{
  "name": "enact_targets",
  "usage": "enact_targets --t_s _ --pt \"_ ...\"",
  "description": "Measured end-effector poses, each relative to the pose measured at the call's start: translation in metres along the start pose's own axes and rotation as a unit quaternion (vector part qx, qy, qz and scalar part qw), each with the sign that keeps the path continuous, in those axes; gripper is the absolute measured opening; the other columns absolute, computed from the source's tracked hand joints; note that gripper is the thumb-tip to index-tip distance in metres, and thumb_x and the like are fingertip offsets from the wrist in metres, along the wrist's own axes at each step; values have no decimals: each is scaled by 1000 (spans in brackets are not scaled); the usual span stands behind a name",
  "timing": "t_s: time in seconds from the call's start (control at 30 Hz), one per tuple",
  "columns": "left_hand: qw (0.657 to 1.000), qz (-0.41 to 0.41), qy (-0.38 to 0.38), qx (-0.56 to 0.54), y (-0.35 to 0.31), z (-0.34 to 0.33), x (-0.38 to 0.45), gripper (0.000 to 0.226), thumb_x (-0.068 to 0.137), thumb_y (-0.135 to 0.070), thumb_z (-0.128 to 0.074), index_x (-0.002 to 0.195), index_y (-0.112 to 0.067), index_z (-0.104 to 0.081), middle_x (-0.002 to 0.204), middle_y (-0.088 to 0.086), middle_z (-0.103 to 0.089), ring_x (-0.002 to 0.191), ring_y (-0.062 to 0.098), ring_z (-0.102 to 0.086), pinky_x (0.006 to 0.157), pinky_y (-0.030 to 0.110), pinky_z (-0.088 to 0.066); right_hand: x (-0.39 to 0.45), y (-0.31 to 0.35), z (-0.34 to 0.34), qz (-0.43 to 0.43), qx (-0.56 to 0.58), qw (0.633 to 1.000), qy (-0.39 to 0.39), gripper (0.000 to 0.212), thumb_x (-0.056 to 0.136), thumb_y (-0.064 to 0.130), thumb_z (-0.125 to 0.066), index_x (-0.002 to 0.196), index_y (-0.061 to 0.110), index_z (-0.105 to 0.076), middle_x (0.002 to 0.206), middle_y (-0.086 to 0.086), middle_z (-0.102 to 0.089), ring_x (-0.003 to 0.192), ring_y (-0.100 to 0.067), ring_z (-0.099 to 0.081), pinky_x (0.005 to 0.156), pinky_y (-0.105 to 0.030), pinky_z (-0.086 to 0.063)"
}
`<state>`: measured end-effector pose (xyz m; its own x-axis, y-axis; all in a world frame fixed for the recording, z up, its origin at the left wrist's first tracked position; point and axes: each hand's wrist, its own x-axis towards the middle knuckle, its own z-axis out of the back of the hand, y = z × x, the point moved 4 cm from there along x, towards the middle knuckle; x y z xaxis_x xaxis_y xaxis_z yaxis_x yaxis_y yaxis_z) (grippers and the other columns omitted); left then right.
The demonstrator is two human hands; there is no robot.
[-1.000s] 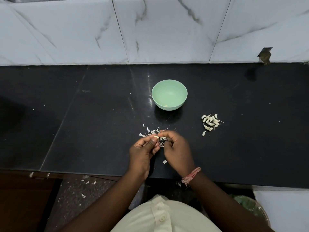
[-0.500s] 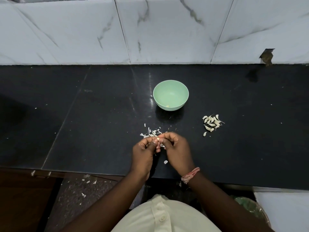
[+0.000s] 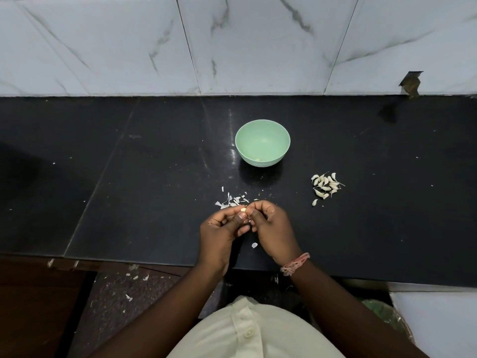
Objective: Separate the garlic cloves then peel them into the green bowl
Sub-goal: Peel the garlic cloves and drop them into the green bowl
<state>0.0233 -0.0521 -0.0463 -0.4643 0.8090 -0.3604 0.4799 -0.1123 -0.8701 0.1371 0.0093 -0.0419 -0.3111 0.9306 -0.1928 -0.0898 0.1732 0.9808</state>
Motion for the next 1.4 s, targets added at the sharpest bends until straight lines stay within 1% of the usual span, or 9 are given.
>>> enact_targets --t_s 0.17,0.27,0.43,0.73,0.9,1.0,1.13,1.23,1.4 --pt "1000 -2 10 -26 0 -5 -2 15 93 2 -64 93 -6 -77 86 14 -75 76 15 -70 71 22 -59 -3 2 3 27 -48 998 -25 21 99 2 -58 89 17 -68 75 11 -68 63 5 -59 67 -15 -47" --pt "998 6 20 -58 2 -6 0 11 94 -3 -63 100 0 -71 88 14 -73 77 15 -68 74 23 -59 -5 6 1 52 -83 995 -22 18 99 1 -56 93 13 -68 84 10 -69 76 5 -63 73 -11 -47" --pt "994 33 7 -107 4 -4 1 10 96 -6 -61 101 -1 -69 91 14 -69 80 15 -66 74 21 -58 -7 4 1 100 -137 985 -16 19 93 3 -63 103 18 -68 103 7 -67 94 -5 -65 84 -20 -51" --pt "997 29 8 -72 6 -5 -4 12 98 -5 -60 94 -5 -72 83 11 -71 76 14 -65 73 22 -58 -9 9 4 131 -135 980 -65 17 91 4 -67 94 17 -77 94 10 -71 91 -5 -68 83 -24 -55" --pt "999 14 5 -46 3 -4 -3 24 95 6 -59 112 -4 -71 95 13 -75 85 16 -72 75 22 -59 -5 -3 6 73 -88 991 -75 15 91 7 -70 92 20 -78 90 8 -76 88 -9 -72 85 -39 -59" --pt "1000 2 4 -21 -1 -4 -5 25 91 10 -62 101 -8 -76 95 11 -77 83 15 -73 71 21 -59 -4 -7 6 52 -74 994 -65 16 89 12 -71 87 26 -78 86 7 -77 83 -12 -73 83 -46 -60" --pt "1000 -14 7 6 -5 -3 -5 25 87 8 -68 86 -14 -81 93 12 -78 83 15 -72 72 20 -58 -5 -4 7 41 -69 995 -55 22 90 8 -73 82 29 -76 82 6 -78 78 -11 -73 79 -43 -61" --pt "999 6 13 -40 -4 -3 -2 16 82 3 -70 92 -7 -77 92 15 -76 81 17 -72 72 21 -59 -4 1 9 54 -62 995 -52 21 90 8 -73 83 27 -77 83 7 -78 80 -11 -74 80 -39 -61" --pt "991 42 47 -115 -2 -2 0 20 82 -1 -66 101 0 -72 95 16 -74 84 17 -71 76 22 -59 -5 9 9 98 -79 991 -53 22 87 6 -75 85 29 -74 86 10 -75 84 -9 -71 80 -35 -59"
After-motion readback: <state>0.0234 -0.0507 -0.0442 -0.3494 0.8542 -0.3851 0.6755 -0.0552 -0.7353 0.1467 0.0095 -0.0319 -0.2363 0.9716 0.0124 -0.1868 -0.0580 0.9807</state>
